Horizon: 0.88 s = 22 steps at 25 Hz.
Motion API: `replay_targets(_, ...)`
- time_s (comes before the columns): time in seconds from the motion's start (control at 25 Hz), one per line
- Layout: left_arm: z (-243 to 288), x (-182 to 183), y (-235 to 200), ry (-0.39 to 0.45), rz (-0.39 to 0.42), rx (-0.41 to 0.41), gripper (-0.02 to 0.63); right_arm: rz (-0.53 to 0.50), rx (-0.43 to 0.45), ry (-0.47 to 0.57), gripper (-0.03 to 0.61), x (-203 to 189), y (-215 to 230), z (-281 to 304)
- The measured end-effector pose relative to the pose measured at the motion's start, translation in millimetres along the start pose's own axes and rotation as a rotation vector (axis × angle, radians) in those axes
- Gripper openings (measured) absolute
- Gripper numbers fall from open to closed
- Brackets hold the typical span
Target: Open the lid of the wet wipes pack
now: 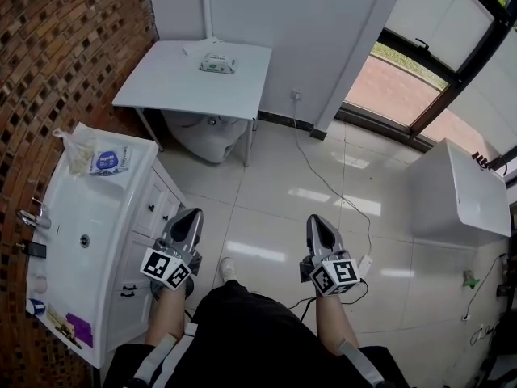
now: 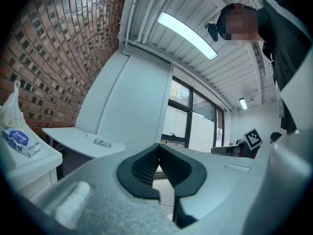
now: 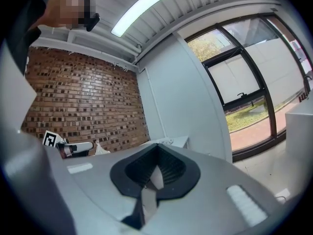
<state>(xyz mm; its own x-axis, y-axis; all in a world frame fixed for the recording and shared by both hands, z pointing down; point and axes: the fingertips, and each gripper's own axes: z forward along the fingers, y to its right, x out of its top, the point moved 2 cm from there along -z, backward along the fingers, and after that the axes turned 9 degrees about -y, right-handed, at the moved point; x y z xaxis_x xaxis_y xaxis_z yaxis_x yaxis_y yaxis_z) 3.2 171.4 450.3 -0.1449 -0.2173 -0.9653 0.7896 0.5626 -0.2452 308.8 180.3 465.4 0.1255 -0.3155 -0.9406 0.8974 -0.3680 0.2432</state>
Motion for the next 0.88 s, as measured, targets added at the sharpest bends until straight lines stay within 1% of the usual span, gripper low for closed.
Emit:
replay_targets(0.12, 11.0, 3.7, -17.0, 0.012, -0.004, 0.008, 0.000, -0.011, 0.013, -0.004, 0.003, 10.8, -1.8, 27.0)
replay_targets(0.36, 19.6, 19.8, -64.4, 0.034, 0.014, 0.039, 0.000, -0.011, 0.041, 0.027, 0.003, 35.7, -17.0, 77.7)
replay_targets(0.48, 19.6, 25.1, -87.7, 0.040, 0.014, 0.058, 0.000, -0.010, 0.035, 0.033, 0.003, 40.4, -24.0, 99.4)
replay_targets(0.64, 24.6, 31.7, -104.9, 0.041, 0.020, 0.050, 0.000, -0.063, 0.010, 0.051, 0.003, 49.3, -34.6, 124.0)
replay_targets(0.8, 28.0, 32.0, -127.7, 0.025, 0.007, 0.085, 0.000, -0.054, 0.025, 0.050, 0.003, 49.8, -43.1, 143.3)
replay_targets(0.88, 32.8, 31.4, -132.1, 0.024, -0.002, 0.080, 0.000, -0.054, 0.026, 0.039, 0.003, 48.2, -42.8, 150.3)
